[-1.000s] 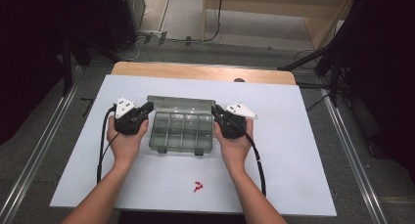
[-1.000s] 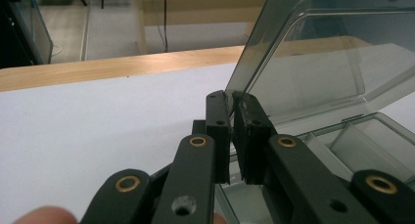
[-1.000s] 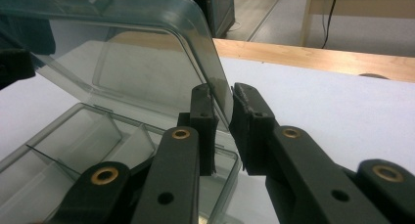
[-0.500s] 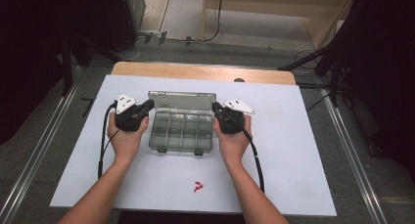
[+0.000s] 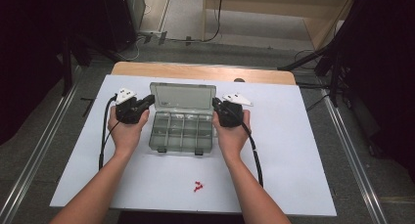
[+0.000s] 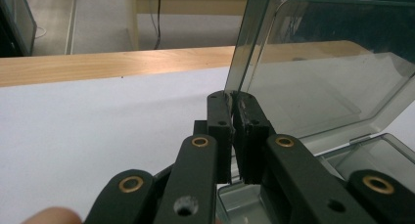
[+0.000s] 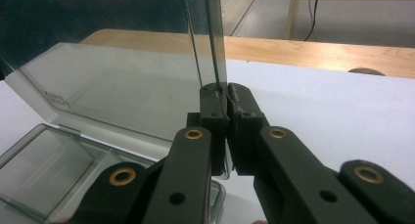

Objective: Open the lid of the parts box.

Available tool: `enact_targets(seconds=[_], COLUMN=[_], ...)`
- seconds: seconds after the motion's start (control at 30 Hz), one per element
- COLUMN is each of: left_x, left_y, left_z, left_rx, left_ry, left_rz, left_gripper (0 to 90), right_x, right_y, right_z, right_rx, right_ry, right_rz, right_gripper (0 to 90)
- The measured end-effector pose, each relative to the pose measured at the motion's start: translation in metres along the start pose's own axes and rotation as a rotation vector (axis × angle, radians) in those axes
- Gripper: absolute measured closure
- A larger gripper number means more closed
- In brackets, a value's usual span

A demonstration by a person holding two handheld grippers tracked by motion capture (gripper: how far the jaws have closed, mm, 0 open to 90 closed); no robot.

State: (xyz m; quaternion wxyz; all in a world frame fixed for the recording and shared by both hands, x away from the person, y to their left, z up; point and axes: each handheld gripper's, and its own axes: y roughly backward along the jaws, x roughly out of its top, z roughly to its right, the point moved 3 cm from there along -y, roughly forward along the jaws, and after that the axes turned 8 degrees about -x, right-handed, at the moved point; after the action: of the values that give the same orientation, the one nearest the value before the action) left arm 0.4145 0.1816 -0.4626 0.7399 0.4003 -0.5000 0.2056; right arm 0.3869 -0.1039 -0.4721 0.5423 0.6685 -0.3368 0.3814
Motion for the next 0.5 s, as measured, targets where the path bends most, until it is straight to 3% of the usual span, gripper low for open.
enact_targets(seconds=[0.5], left_x=[0.006], left_y=[-0.014], left_z=[-0.008], left_rx=[0.010], left_ry=[-0.005], left_rz=[-0.035], left_gripper=[85.4], right_x=[0.008], right_y=[-0.013], right_z=[0.005], right_rx=[0.019], right_ry=[-0.019], right_rz=[-0.038], right_gripper=[87.9])
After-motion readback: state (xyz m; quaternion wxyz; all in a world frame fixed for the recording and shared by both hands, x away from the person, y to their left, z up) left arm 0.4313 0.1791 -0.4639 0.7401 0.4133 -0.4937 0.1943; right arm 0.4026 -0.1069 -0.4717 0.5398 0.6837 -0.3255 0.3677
